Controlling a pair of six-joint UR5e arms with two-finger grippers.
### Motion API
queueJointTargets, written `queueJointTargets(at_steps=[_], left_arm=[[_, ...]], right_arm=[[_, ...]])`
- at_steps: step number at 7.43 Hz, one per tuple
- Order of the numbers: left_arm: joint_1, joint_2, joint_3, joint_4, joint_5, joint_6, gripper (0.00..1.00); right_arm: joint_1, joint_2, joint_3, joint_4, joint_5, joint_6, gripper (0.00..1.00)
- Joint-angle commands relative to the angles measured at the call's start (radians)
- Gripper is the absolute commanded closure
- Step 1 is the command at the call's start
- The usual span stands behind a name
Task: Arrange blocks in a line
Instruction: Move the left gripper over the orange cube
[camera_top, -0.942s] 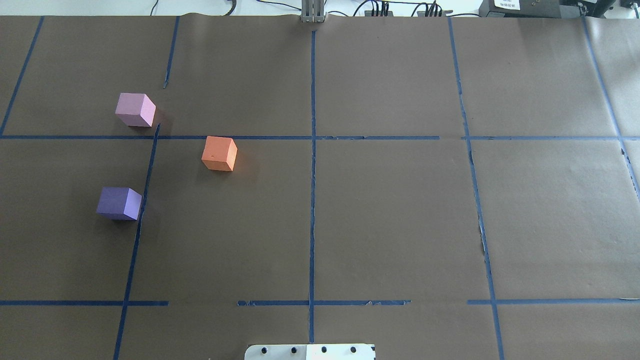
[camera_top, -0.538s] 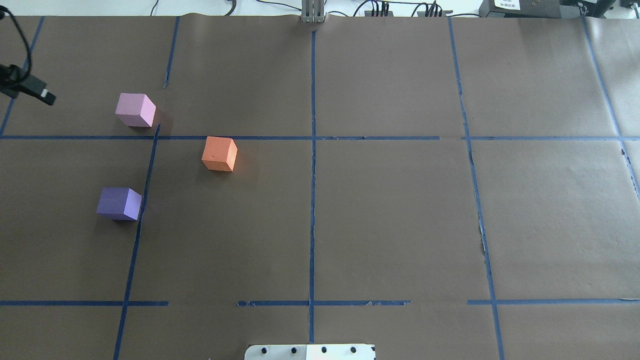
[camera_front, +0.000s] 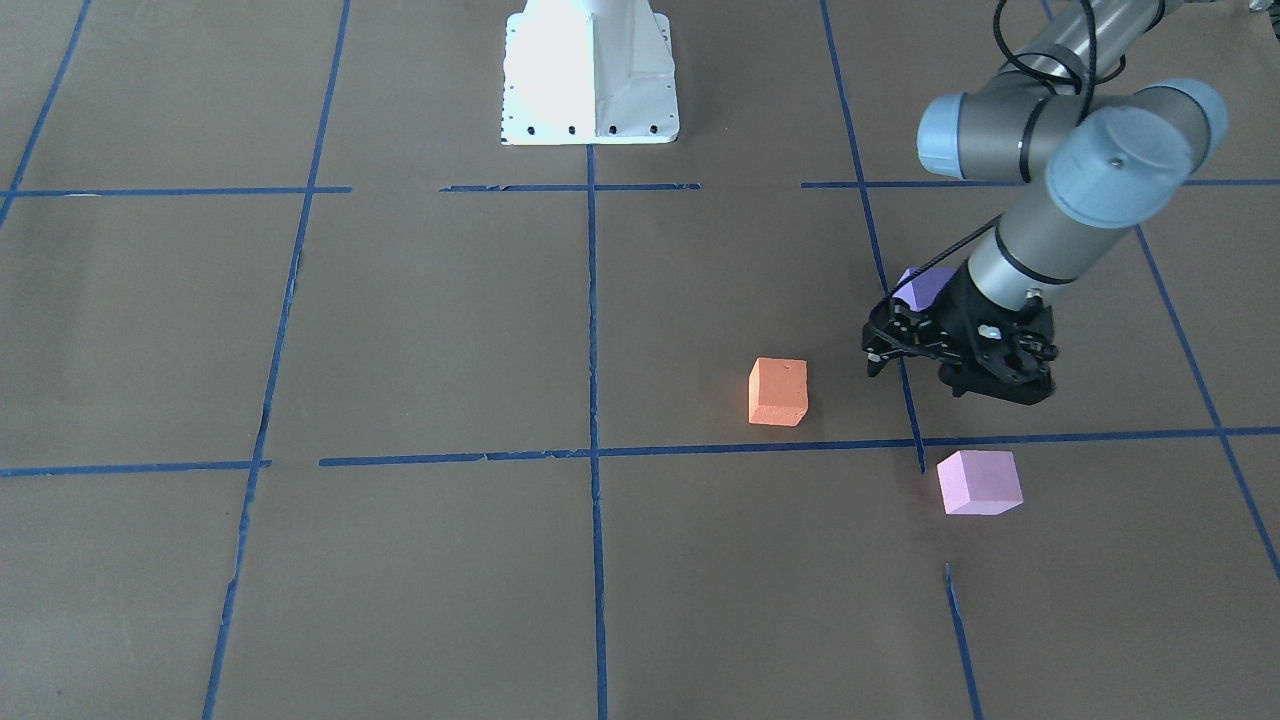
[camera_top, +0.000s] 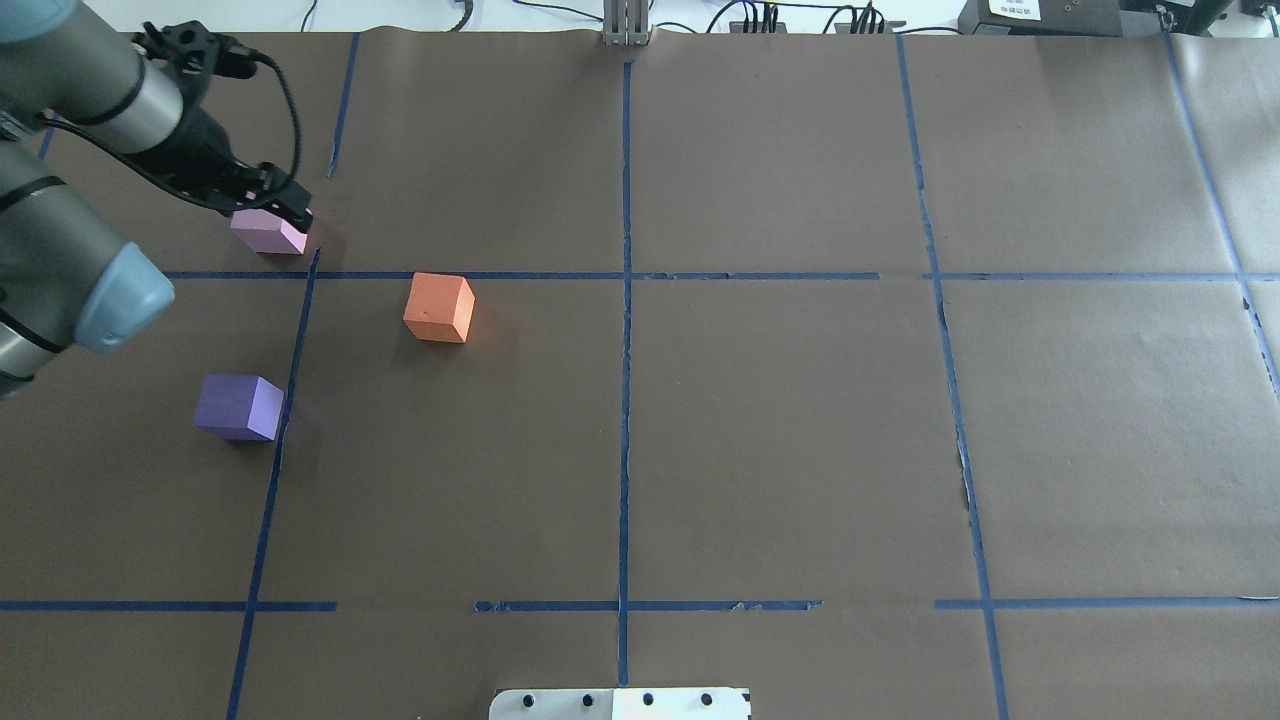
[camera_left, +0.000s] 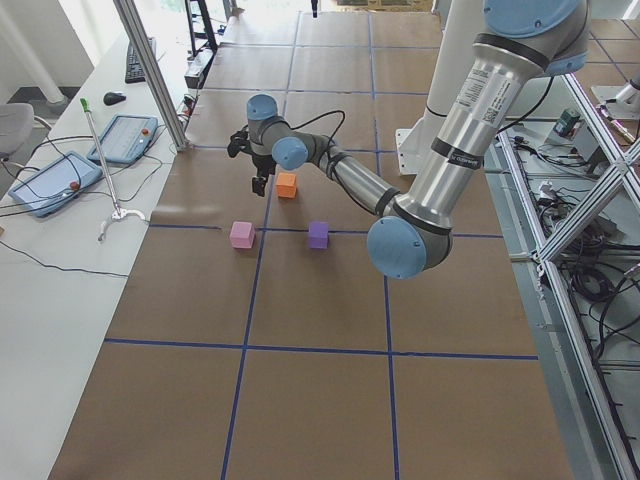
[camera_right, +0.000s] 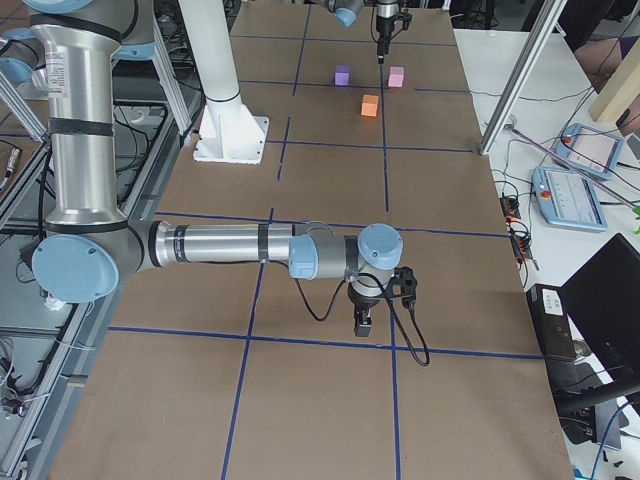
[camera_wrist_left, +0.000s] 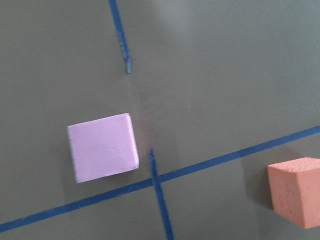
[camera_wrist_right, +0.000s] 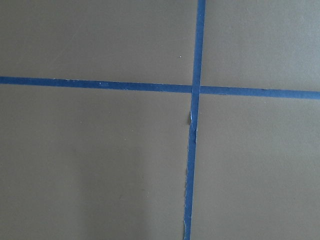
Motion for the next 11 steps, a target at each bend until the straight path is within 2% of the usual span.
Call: queueJointTargets(at_steps=[1, 5, 6, 7, 11], left_arm=[[0.11, -0.048, -0.009, -0.018, 0.053, -0.134, 0.0], [0.121, -0.057, 0.057, -0.026, 0.073, -0.156, 0.0], [0.143, -0.068, 0.081, -0.027, 0.115, -0.177, 0.0], [0.153, -0.091, 0.127, -0.029, 0.116, -0.177, 0.0], [0.183, -0.117, 0.166, -0.029, 0.117, -0.186, 0.0]], right_arm=[[0.0, 0.0, 0.0, 0.0, 0.0, 0.0, 0.0], [0.0, 0.0, 0.0, 0.0, 0.0, 0.0, 0.0], [0.0, 0.0, 0.0, 0.0, 0.0, 0.0, 0.0], [0.0, 0.0, 0.0, -0.001, 0.0, 0.0, 0.0], [0.0, 0.0, 0.0, 0.0, 0.0, 0.0, 0.0]])
